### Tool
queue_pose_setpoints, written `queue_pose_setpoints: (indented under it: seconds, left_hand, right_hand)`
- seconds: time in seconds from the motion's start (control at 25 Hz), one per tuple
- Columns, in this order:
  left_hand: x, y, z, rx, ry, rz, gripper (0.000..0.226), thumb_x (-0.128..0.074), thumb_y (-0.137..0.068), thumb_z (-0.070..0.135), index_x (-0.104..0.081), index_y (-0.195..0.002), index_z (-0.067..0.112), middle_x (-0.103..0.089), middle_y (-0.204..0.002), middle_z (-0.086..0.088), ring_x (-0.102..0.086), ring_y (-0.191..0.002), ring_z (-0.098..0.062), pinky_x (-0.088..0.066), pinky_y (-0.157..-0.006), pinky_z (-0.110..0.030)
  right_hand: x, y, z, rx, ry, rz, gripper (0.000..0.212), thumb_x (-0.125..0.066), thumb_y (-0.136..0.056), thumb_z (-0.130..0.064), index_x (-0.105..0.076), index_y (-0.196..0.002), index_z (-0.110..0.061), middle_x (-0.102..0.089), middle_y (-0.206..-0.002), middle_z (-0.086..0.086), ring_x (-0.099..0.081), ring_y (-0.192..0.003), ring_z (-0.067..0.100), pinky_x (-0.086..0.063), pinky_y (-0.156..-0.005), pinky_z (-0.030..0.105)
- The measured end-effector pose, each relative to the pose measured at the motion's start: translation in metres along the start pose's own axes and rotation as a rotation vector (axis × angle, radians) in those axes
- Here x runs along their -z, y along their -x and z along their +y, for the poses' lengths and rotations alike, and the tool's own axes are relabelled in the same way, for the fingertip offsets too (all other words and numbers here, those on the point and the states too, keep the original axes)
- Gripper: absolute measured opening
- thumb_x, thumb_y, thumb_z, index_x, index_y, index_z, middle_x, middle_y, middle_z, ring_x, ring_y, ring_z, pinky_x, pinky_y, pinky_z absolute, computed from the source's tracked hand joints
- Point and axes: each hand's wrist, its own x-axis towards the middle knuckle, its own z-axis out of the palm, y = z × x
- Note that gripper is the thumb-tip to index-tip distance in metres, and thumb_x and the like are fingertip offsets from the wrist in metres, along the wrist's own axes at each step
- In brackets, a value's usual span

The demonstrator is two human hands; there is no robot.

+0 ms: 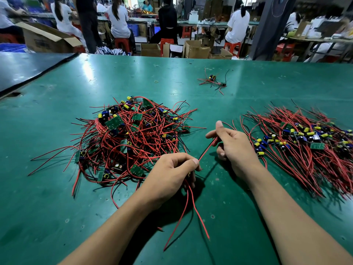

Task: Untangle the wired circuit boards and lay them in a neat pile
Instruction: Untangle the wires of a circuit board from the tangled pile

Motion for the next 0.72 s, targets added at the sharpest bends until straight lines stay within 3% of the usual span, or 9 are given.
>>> queue_pose_setpoints:
  seconds: [0.12, 0.2, 0.24, 0.32, 0.44, 0.6, 0.72]
  left_hand:
    - [-0.001, 0.001, 0.001, 0.026, 0.125, 0.07, 0.023, -0.058, -0.096, 0.014, -0.068, -0.08, 0.0, -0.067, -0.063, -0.011, -0.062, -0.053, -0.023, -0.048, -0.054, -0.026]
    - [-0.001, 0.0, 0.004, 0.03, 0.244, 0.171, 0.021, -0.058, -0.096, 0.013, -0.067, -0.083, 0.0, -0.071, -0.07, -0.015, -0.067, -0.056, -0.025, -0.054, -0.054, -0.028]
    - [0.0, -0.001, 0.007, 0.021, 0.314, 0.214, 0.019, -0.057, -0.096, 0.013, -0.067, -0.085, 0.001, -0.072, -0.074, -0.017, -0.069, -0.06, -0.027, -0.055, -0.054, -0.028]
    - [0.002, -0.003, 0.012, -0.029, 0.39, 0.283, 0.017, -0.056, -0.097, 0.015, -0.066, -0.085, 0.006, -0.073, -0.08, -0.018, -0.071, -0.068, -0.03, -0.056, -0.056, -0.027]
    - [0.003, -0.004, 0.019, -0.076, 0.43, 0.35, 0.016, -0.056, -0.097, 0.02, -0.064, -0.086, 0.012, -0.075, -0.088, -0.014, -0.071, -0.074, -0.022, -0.055, -0.059, -0.025]
    - [0.008, -0.006, 0.022, 0.024, 0.572, 0.418, 0.017, -0.058, -0.095, 0.03, -0.066, -0.087, 0.017, -0.075, -0.099, -0.009, -0.066, -0.067, -0.025, -0.058, -0.064, -0.039]
    - [0.008, -0.006, 0.02, 0.072, 0.593, 0.435, 0.027, -0.059, -0.093, 0.035, -0.066, -0.098, 0.01, -0.075, -0.099, -0.009, -0.065, -0.068, -0.024, -0.055, -0.059, -0.033]
  right_hand:
    - [-0.002, 0.001, -0.006, -0.154, -0.244, -0.087, 0.049, -0.063, -0.086, -0.058, -0.075, -0.084, -0.011, -0.053, -0.059, -0.007, -0.032, -0.036, 0.007, -0.022, -0.039, 0.018]
    - [0.0, 0.002, -0.007, -0.121, -0.153, -0.134, 0.063, -0.07, -0.069, -0.071, -0.075, -0.089, -0.01, -0.054, -0.061, -0.006, -0.036, -0.037, 0.008, -0.025, -0.039, 0.019]
    - [0.001, 0.004, -0.007, -0.072, -0.035, -0.143, 0.065, -0.071, -0.067, -0.072, -0.074, -0.086, -0.01, -0.055, -0.06, -0.006, -0.038, -0.039, 0.009, -0.027, -0.039, 0.019]
    - [-0.002, 0.01, -0.006, 0.046, 0.234, -0.182, 0.047, -0.075, -0.076, -0.058, -0.073, -0.078, -0.011, -0.058, -0.057, -0.008, -0.044, -0.043, 0.007, -0.033, -0.043, 0.019]
    - [-0.021, 0.021, -0.004, 0.19, 0.267, -0.306, 0.02, -0.084, -0.079, -0.029, -0.073, -0.073, -0.014, -0.069, -0.064, 0.002, -0.052, -0.058, 0.006, -0.044, -0.059, 0.024]
    - [-0.04, 0.036, -0.004, 0.531, 0.405, -0.371, 0.025, -0.083, -0.073, -0.036, -0.062, -0.067, -0.024, -0.052, -0.054, -0.007, -0.04, -0.051, 0.002, -0.035, -0.05, 0.024]
    - [-0.043, 0.039, -0.006, 0.601, 0.386, -0.307, 0.036, -0.081, -0.077, -0.049, -0.058, -0.07, -0.023, -0.055, -0.058, -0.009, -0.042, -0.05, 0.007, -0.037, -0.048, 0.026]
